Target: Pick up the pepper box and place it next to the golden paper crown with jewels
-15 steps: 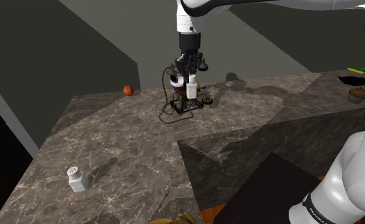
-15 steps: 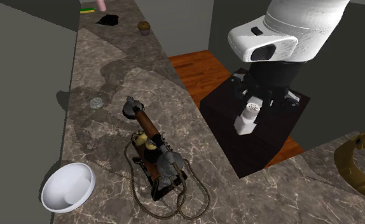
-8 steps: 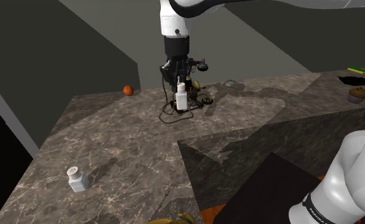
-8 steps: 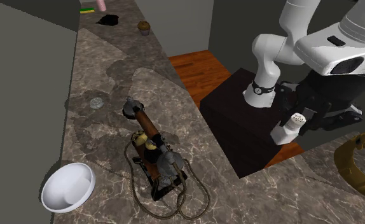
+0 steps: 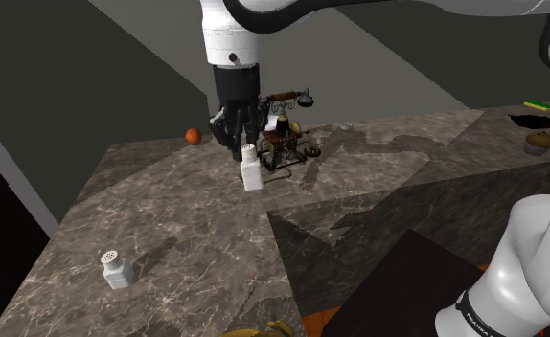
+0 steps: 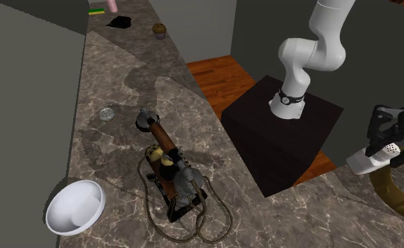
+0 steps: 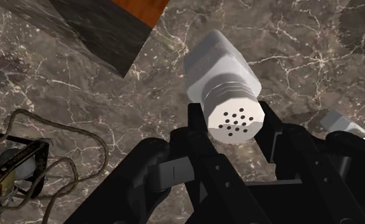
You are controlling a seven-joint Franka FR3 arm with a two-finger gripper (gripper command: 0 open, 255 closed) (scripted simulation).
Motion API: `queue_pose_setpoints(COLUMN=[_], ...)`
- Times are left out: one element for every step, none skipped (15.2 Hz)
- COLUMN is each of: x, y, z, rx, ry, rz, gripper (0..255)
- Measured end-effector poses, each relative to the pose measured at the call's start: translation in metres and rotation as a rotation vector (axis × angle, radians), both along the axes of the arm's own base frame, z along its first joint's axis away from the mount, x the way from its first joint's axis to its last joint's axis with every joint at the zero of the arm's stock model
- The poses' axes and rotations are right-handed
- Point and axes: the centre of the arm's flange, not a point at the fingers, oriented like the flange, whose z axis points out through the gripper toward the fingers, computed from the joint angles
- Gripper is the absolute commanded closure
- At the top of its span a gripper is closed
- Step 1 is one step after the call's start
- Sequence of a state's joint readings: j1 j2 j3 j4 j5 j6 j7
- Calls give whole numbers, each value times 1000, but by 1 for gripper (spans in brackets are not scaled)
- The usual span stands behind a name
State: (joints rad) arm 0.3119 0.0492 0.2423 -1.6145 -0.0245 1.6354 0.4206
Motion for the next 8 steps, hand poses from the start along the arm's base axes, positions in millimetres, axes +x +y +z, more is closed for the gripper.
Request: queue_pose_setpoints(x=[-4, -9, -15, -20, -23, -31, -36, -40], y=[12, 23, 35, 47, 59, 75, 87, 99], z=[1, 1, 0, 2, 3, 2, 2, 3], rx=[0, 0, 0, 0, 0, 0, 0, 0], ry=[0, 0, 0, 0, 0, 0, 0, 0], rz=[0, 0, 0, 0, 0, 0, 1, 0], gripper=[255, 255, 255, 255, 255, 255, 255, 255])
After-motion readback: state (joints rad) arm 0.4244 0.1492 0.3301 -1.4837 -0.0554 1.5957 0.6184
